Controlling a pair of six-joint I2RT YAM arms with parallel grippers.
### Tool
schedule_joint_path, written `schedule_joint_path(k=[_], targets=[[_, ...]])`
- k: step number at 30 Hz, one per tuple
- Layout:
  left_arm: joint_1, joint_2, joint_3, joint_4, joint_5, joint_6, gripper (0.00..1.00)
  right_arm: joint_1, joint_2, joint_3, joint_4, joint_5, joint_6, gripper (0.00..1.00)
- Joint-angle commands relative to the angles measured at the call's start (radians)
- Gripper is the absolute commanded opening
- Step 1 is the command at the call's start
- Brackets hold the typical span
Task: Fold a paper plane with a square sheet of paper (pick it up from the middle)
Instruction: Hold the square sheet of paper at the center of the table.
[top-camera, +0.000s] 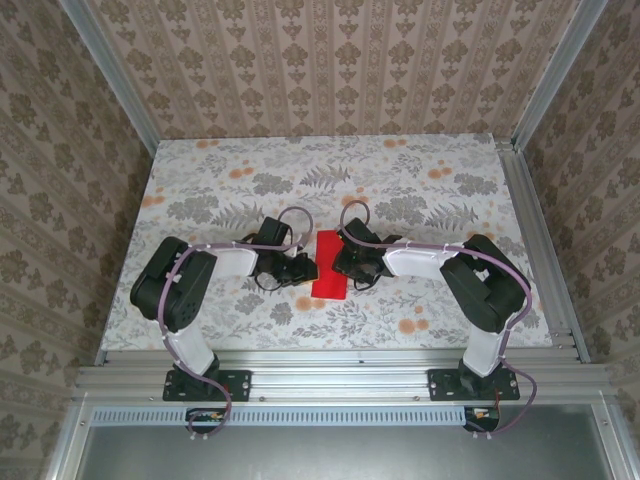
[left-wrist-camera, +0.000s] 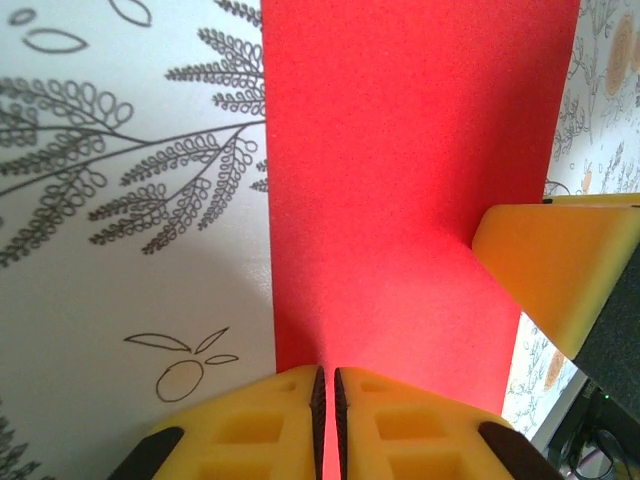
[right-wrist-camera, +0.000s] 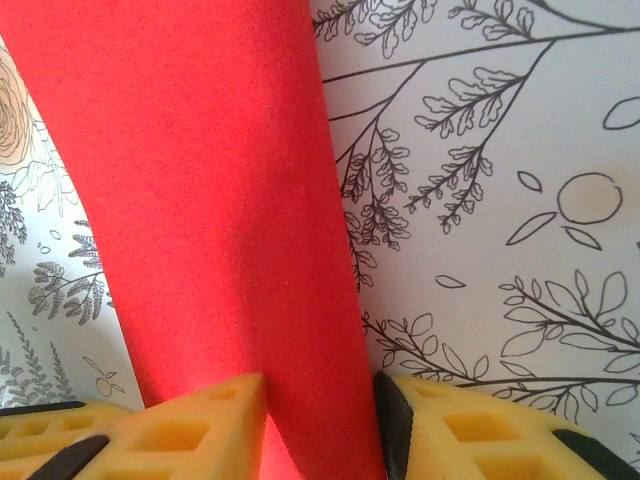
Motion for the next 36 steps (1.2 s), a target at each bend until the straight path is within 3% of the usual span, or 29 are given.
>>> schedule_joint_path(k=[1,16,20,24,30,36], targets=[[0.003,0.047,0.001,-0.081,-0.03,0.065,0.15,0.011,0.083,-0.018,-0.001,0.013,0.019,0.39],[-0.012,0.115,0.068,-0.248,-0.2,0.197,0.15,0.012,-0.01,0.0,-0.064,0.039,-0.027,0.46],[-0.015,0.126,0.076,-0.262,-0.218,0.205,0.15,0.011,-0.066,-0.012,-0.119,0.072,-0.061,0.48],[-0.026,0.134,0.086,-0.272,-0.234,0.207,0.15,0.012,-0.15,-0.082,-0.067,0.033,-0.067,0.48],[-0.032,0.143,0.085,-0.269,-0.243,0.205,0.15,0.021,-0.256,-0.217,0.14,-0.098,-0.019,0.36],[-0.041,0.151,0.09,-0.276,-0.249,0.203,0.15,0.039,-0.166,-0.204,0.276,-0.183,-0.004,0.2]])
